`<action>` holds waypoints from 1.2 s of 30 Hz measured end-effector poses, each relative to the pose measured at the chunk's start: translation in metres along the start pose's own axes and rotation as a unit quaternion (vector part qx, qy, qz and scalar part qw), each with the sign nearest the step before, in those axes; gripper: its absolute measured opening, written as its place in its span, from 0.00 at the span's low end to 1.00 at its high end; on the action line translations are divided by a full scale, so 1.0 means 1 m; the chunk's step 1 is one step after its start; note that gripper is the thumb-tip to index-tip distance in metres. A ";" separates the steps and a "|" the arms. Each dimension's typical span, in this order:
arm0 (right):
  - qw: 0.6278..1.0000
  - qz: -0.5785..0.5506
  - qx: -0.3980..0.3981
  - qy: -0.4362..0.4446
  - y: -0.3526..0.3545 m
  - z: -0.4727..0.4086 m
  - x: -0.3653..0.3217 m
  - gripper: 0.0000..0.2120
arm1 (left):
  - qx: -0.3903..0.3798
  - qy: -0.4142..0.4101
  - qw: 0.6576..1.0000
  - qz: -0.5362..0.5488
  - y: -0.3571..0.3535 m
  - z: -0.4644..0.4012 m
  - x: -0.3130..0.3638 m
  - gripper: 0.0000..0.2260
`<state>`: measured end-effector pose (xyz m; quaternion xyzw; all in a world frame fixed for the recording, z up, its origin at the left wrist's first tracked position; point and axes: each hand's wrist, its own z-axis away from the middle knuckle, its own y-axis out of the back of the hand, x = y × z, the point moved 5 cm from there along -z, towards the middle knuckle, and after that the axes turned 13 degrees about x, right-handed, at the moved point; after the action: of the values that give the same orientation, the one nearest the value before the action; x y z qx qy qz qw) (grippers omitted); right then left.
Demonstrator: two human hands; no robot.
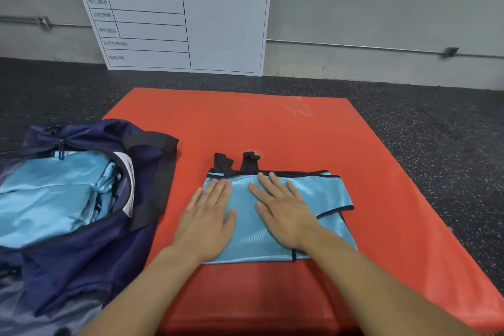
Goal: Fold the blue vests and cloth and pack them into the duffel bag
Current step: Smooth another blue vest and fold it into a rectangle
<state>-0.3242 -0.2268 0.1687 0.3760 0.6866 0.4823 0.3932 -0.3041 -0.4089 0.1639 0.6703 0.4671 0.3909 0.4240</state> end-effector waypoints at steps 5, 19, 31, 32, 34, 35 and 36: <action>0.999 -0.025 0.013 -0.029 0.006 -0.018 0.027 0.23 | -0.007 0.034 0.999 0.014 0.001 -0.005 -0.010 0.38; 0.970 0.057 -0.016 -0.238 0.029 -0.018 0.088 0.28 | -0.010 0.031 0.998 0.049 0.026 0.007 -0.009 0.39; 0.975 0.055 -0.104 -0.189 0.058 0.051 0.080 0.26 | -0.044 -0.052 0.997 0.027 0.037 0.028 0.025 0.50; 0.977 0.047 -0.120 -0.169 0.060 0.057 0.077 0.26 | -0.048 -0.061 0.997 0.026 0.035 0.033 0.029 0.50; 0.979 0.010 -0.159 -0.129 0.068 0.072 0.074 0.25 | -0.050 -0.083 0.995 0.024 0.032 0.042 0.032 0.46; 0.978 -0.020 -0.173 -0.115 0.071 0.081 0.074 0.25 | -0.042 -0.097 0.994 0.015 0.033 0.048 0.034 0.40; 0.978 -0.048 -0.173 -0.102 0.075 0.089 0.075 0.25 | -0.037 -0.102 0.994 0.012 0.034 0.053 0.036 0.34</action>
<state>-0.2640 -0.1077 0.2069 0.3156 0.5663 0.5339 0.5428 -0.2360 -0.3924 0.1829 0.6959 0.3989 0.3427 0.4890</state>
